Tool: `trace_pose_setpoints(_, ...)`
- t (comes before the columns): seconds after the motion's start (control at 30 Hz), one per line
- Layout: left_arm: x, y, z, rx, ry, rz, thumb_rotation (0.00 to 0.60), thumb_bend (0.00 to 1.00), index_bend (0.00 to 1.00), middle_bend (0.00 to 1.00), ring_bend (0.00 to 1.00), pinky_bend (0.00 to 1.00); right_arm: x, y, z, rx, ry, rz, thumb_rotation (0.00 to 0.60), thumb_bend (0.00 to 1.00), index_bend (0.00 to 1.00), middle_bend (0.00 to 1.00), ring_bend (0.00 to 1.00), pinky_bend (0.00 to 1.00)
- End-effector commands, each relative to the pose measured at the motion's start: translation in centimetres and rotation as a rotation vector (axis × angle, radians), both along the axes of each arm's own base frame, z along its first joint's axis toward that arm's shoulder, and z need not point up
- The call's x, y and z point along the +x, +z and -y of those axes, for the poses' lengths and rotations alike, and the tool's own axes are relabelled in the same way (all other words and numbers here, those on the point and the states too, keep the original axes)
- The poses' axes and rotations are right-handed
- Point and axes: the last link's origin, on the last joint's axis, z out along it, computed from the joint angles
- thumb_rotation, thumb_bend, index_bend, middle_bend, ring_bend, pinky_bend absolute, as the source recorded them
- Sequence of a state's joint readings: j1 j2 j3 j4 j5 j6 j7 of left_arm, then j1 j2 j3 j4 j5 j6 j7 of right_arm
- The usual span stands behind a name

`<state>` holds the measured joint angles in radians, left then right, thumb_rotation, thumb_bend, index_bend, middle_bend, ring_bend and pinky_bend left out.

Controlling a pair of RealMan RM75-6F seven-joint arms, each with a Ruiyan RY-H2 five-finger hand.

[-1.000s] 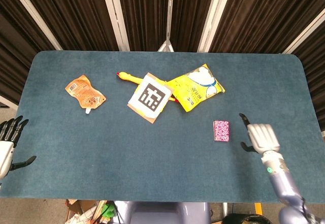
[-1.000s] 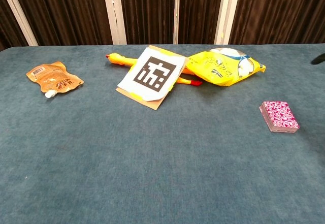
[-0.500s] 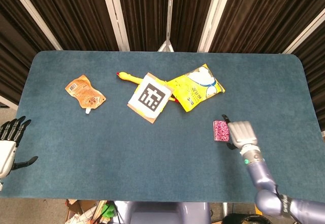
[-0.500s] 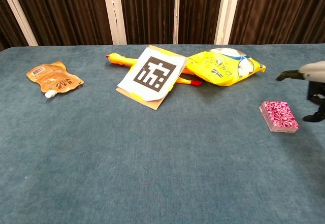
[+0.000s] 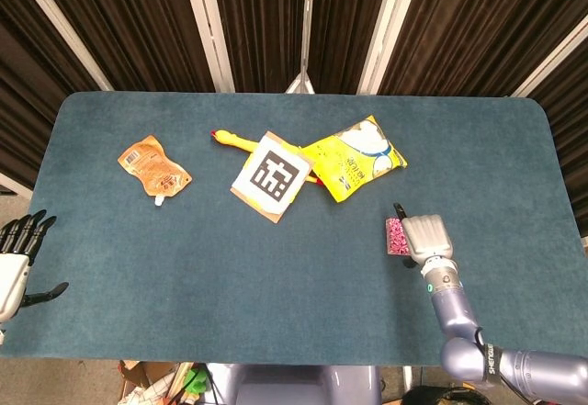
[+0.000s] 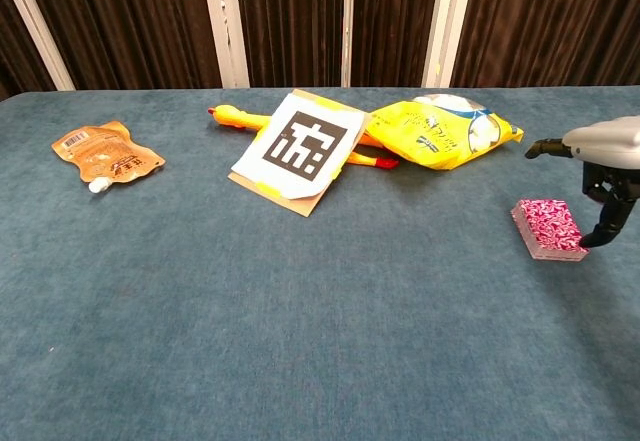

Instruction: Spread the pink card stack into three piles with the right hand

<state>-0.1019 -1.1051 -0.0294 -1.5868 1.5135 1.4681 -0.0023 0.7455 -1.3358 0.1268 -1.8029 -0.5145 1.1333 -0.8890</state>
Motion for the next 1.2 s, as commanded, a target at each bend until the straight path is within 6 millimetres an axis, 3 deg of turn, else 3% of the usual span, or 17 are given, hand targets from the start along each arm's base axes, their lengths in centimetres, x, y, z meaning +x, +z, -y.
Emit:
trace_pose_setpoints(0.03,0.0,0.0,0.0,-0.001,-0.001,0.000,0.600,0.00,0.00,0.00,0.00,0.00,0.0,-0.2,0.0,0.006,-0.009,0.002,0.600,0.19,0.00,0.87,0.91,0.82)
trace_pose_setpoints(0.43,-0.1,-0.1,-0.1,-0.009,0.005,-0.002,0.600,0.00,0.00,0.00,0.00,0.00,0.5,-1.6,0.8,0.040,-0.116,0.050,0.600,0.19,0.00,0.86,0.90,0.82)
trace_pose_setpoints(1.07,-0.1,-0.3,-0.1,-0.028,0.009,-0.001,0.600,0.00,0.00,0.00,0.00,0.00,-0.8,-2.7,2.0,0.002,-0.187,0.051,0.600,0.19,0.00,0.86,0.90,0.82)
trace_pose_setpoints(1.2,-0.1,-0.4,-0.1,-0.030,0.010,-0.002,0.600,0.00,0.00,0.00,0.00,0.00,-1.1,-2.9,2.1,0.001,-0.201,0.057,0.600,0.19,0.04,0.86,0.90,0.82)
